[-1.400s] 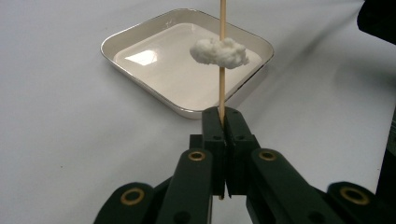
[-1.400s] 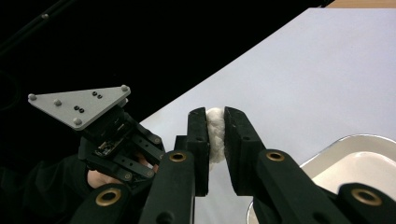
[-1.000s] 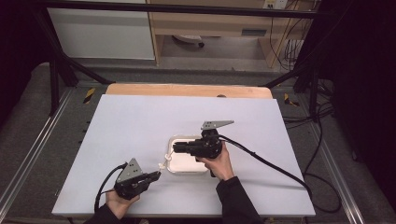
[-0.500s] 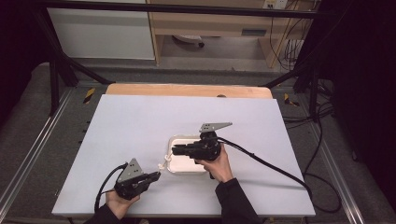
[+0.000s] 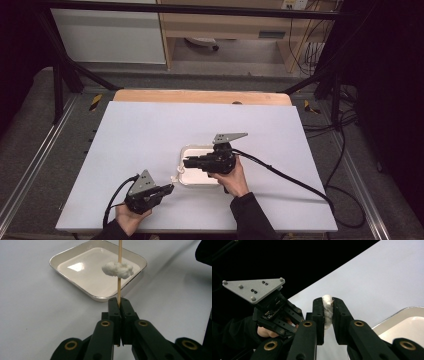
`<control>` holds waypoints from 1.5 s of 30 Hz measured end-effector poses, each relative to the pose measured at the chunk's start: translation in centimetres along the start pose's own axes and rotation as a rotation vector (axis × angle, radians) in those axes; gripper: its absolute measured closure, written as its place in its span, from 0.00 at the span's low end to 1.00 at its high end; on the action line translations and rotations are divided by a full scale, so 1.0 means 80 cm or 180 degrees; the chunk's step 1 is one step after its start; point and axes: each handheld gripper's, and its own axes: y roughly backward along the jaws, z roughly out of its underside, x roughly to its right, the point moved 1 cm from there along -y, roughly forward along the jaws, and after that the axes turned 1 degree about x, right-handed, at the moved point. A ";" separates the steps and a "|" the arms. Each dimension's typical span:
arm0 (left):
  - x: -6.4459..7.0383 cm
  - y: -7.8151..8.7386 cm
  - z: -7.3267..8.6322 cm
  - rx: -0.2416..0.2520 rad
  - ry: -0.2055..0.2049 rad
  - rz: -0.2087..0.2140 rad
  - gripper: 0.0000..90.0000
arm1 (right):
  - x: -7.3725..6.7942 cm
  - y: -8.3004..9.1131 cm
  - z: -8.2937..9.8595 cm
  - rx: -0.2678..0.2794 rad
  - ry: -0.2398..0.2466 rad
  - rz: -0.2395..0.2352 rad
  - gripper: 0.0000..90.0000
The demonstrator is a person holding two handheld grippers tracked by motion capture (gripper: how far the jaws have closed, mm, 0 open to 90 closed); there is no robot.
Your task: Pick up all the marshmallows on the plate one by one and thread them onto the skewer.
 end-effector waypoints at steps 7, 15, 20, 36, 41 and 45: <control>0.002 -0.004 0.000 -0.0024 -0.0004 -0.0004 0.99 | -0.002 -0.001 0.002 -0.0025 0.0012 -0.0025 0.91; 0.003 -0.007 -0.002 -0.0024 -0.0008 0.0011 0.99 | -0.001 -0.003 0.005 -0.0053 0.0037 -0.0003 0.91; 0.003 -0.009 -0.001 0.0004 0.0010 0.0056 0.99 | -0.002 -0.002 0.005 -0.0101 0.0053 0.0030 0.90; -0.008 -0.004 -0.007 0.0139 0.0235 0.0121 0.99 | -0.005 0.032 0.013 -0.0123 0.0562 0.0702 0.20; -0.010 -0.005 -0.010 0.0080 0.0263 0.0112 0.99 | 0.008 0.050 0.023 -0.0231 0.0668 0.1059 0.06; -0.014 -0.003 -0.015 0.0053 0.0301 0.0089 0.98 | 0.021 0.065 0.034 -0.0263 0.0523 0.1210 0.01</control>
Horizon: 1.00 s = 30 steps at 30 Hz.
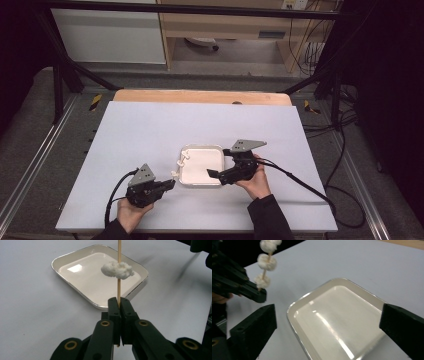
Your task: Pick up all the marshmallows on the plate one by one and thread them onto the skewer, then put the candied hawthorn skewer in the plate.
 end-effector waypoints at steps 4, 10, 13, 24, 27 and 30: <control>-0.004 -0.001 -0.008 -0.0049 0.0010 -0.0031 0.98 | 0.013 0.010 0.017 -0.0065 -0.0039 0.0183 0.01; -0.008 -0.011 -0.024 -0.0082 0.0049 -0.0023 0.98 | 0.029 0.031 0.042 -0.0161 -0.0027 0.0375 0.01; -0.007 -0.017 -0.032 -0.0103 0.0043 -0.0031 0.98 | 0.035 0.041 0.053 -0.0192 -0.0047 0.0460 0.01; -0.007 -0.042 -0.054 -0.0251 0.0073 -0.0035 0.98 | 0.055 0.071 0.086 -0.0216 -0.0103 0.0670 0.01; -0.008 -0.050 -0.059 -0.0294 0.0081 -0.0045 0.98 | 0.059 0.078 0.093 -0.0207 -0.0079 0.0693 0.01; -0.007 -0.060 -0.064 -0.0351 0.0096 -0.0045 0.98 | 0.061 0.085 0.099 -0.0249 -0.0067 0.0728 0.01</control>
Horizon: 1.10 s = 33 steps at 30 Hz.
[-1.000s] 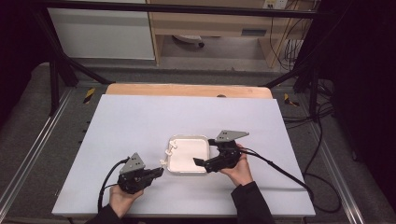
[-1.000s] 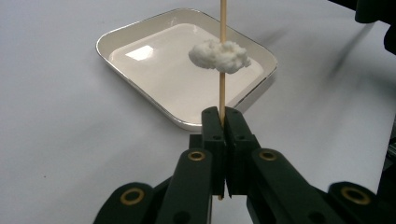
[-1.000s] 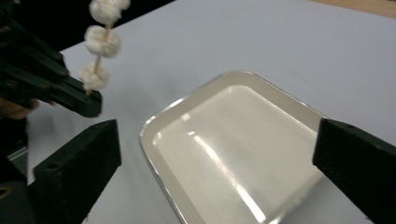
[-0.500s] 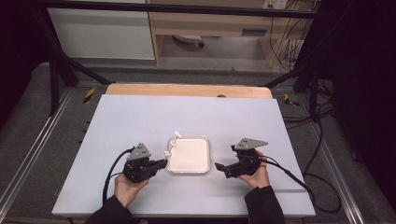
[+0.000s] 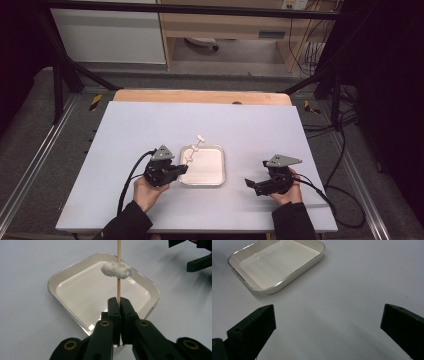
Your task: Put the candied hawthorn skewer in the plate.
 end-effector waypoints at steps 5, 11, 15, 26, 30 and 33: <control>0.003 -0.018 -0.009 -0.0132 -0.0020 -0.0050 0.98 | 0.005 0.008 0.011 -0.0039 -0.0003 0.0009 0.01; 0.007 -0.039 -0.007 -0.0350 -0.0032 -0.0150 0.98 | 0.009 0.014 0.012 0.0007 -0.0033 0.0019 0.01; 0.006 -0.047 -0.005 -0.0471 -0.0044 -0.0199 0.98 | 0.010 0.015 0.013 0.0025 -0.0057 0.0020 0.01; 0.006 -0.057 0.000 -0.0737 -0.0032 -0.0279 0.98 | 0.010 0.017 0.013 0.0033 -0.0068 0.0031 0.01; 0.007 -0.060 0.002 -0.0789 -0.0035 -0.0313 0.98 | 0.010 0.016 0.013 0.0021 -0.0071 0.0031 0.01; 0.006 -0.060 0.001 -0.0797 -0.0030 -0.0309 0.98 | 0.010 0.016 0.013 0.0027 -0.0080 0.0026 0.01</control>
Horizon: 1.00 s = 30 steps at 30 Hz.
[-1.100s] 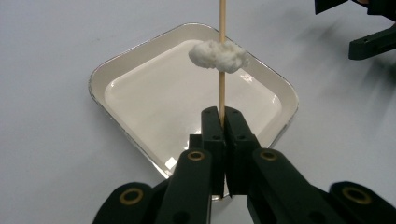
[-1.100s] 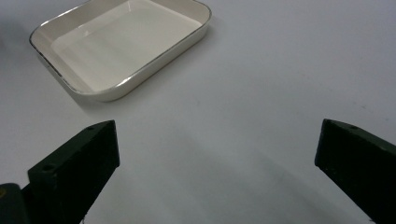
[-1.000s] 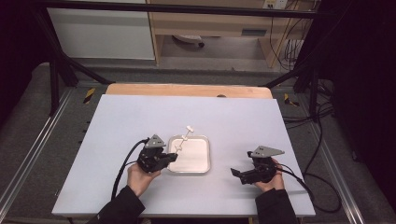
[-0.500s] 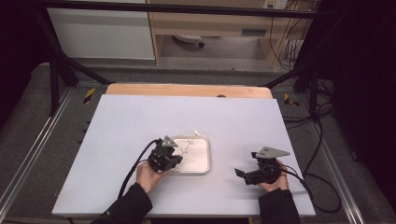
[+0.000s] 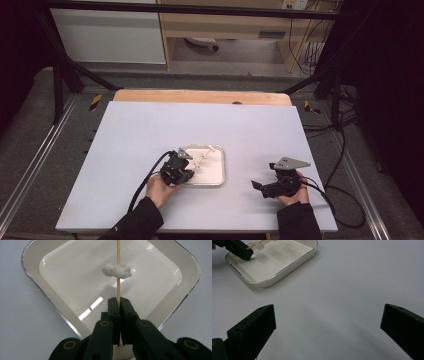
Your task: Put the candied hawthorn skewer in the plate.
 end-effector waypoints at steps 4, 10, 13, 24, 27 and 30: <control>-0.001 0.000 0.000 0.0003 0.0014 0.0004 0.97 | 0.001 0.000 0.000 0.0007 0.0017 0.0005 0.01; -0.002 0.008 0.000 0.0092 -0.0097 -0.0009 0.84 | 0.001 0.000 0.000 0.0011 0.0020 0.0003 0.01; -0.003 0.017 0.002 0.0158 -0.0168 -0.0042 0.73 | 0.001 0.001 0.000 0.0006 0.0014 0.0008 0.01; -0.022 0.051 0.019 0.0309 -0.0214 -0.0123 0.30 | 0.001 0.002 -0.001 0.0020 -0.0019 0.0000 0.01; -0.028 0.060 0.029 0.0378 -0.0170 -0.0049 0.25 | 0.001 0.002 -0.001 0.0027 -0.0023 -0.0004 0.01; -0.036 0.069 0.042 0.0434 -0.0181 -0.0063 0.21 | 0.001 0.002 -0.001 0.0024 -0.0029 -0.0004 0.01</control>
